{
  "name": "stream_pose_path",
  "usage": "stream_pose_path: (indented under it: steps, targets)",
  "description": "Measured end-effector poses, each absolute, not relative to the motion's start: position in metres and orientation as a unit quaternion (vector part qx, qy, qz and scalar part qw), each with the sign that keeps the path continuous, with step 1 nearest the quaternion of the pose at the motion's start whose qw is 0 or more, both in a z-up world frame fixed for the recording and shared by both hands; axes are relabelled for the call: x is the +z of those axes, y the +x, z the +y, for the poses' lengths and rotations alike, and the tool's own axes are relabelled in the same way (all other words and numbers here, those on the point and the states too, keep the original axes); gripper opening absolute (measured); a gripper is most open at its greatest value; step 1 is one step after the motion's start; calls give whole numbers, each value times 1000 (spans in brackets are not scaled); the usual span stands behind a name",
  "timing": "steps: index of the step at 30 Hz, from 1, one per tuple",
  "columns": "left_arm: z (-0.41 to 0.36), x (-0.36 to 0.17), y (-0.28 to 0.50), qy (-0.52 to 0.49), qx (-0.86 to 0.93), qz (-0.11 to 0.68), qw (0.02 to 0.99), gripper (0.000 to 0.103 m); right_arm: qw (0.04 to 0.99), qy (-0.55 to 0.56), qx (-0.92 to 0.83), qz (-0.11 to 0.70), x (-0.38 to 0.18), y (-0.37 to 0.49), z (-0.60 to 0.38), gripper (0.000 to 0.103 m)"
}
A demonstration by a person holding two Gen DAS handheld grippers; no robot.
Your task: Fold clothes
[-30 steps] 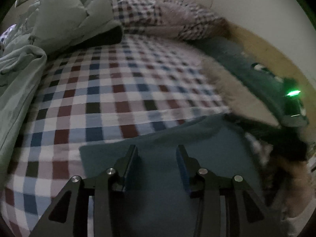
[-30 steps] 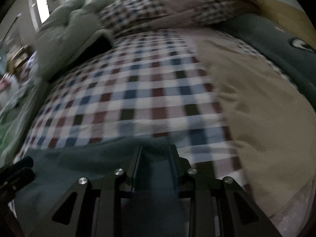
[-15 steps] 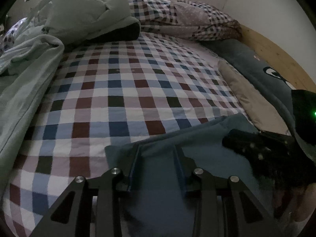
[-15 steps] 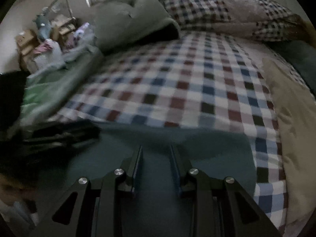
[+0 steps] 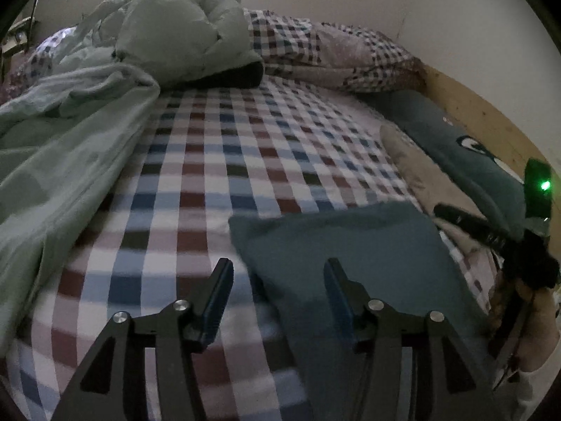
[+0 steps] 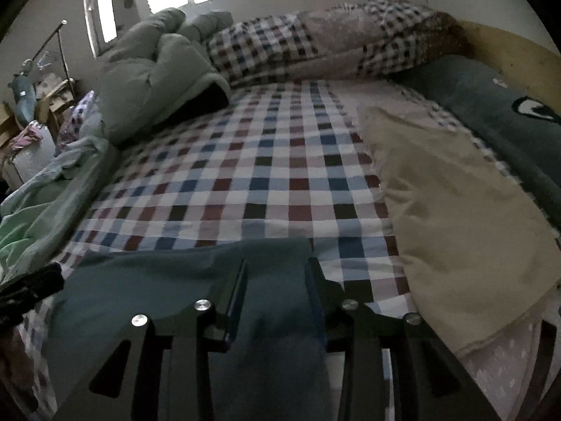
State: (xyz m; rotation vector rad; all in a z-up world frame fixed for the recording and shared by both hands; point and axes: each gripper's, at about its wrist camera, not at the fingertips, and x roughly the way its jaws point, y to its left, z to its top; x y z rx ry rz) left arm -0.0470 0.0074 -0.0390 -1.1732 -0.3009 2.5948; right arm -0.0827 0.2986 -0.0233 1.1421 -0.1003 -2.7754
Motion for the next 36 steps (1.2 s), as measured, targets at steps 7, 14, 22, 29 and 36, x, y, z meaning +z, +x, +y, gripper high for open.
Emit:
stream_pose_path:
  steps: [7,14,22,29,36]
  targets:
    - [-20,-53,-52,-448,847,-215,188,69,69,335,-938,-51,-3,-44,286,38]
    - [-31,-64,-83,-471,792,-295,252,74,75,323,-942,-42,1,-18,269,39]
    - [-28,-73,-122,-487,764,-323,273,74,132,342,-930,-20,-12,-11,247,39]
    - [-24,-75,-128,-488,767,-305,284,74,161,374,-913,-19,-12,-38,282,71]
    - [-17,-76,-131,-486,774,-287,286,74,199,410,-883,-111,-16,-77,349,78]
